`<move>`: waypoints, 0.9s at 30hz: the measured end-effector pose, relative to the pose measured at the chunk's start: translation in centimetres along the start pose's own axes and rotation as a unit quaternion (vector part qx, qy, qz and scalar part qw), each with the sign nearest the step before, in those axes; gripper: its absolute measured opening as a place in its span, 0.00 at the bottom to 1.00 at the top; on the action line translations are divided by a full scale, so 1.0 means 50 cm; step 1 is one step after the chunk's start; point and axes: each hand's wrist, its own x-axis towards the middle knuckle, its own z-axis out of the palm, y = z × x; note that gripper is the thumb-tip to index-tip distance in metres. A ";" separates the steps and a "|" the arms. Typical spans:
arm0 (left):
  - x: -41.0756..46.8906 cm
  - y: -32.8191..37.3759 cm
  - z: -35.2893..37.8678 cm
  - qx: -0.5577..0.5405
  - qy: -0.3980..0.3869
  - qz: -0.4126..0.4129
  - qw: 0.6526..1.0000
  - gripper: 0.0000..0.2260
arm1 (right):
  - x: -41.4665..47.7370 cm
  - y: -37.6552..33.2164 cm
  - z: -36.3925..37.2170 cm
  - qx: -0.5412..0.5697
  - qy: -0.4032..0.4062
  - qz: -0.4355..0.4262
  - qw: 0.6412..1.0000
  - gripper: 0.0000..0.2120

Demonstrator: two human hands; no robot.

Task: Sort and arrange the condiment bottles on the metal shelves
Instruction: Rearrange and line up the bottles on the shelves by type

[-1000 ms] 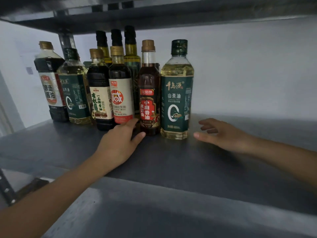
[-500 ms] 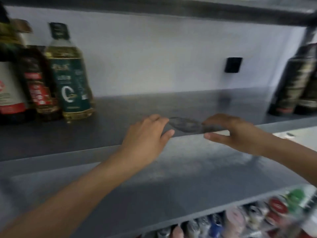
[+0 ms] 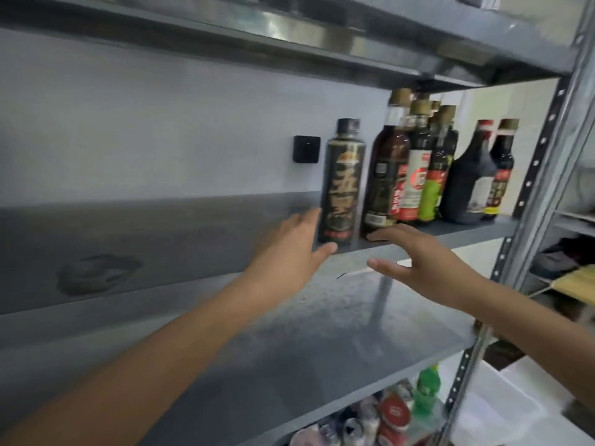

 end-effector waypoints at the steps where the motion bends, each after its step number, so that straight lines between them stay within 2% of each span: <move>1: 0.021 0.014 0.013 -0.026 0.010 -0.017 0.999 0.26 | 0.003 0.032 -0.007 -0.007 0.005 -0.001 1.000 0.25; 5: 0.105 0.024 0.064 -0.120 0.055 -0.115 0.985 0.36 | 0.030 0.123 -0.029 0.016 0.029 0.009 0.999 0.26; 10: 0.153 0.013 0.106 -0.237 0.097 -0.115 0.960 0.27 | 0.073 0.172 -0.027 0.075 0.045 0.022 0.996 0.29; 14: 0.160 0.010 0.122 -0.271 0.116 -0.133 0.946 0.27 | 0.100 0.192 -0.011 0.133 0.038 0.040 0.990 0.31; 23: 0.165 0.007 0.128 -0.279 0.140 -0.166 0.935 0.22 | 0.137 0.195 0.034 0.248 0.053 0.047 0.966 0.13; 27: 0.167 0.005 0.129 -0.276 0.151 -0.168 0.934 0.22 | 0.143 0.186 0.054 0.239 0.058 0.039 0.969 0.15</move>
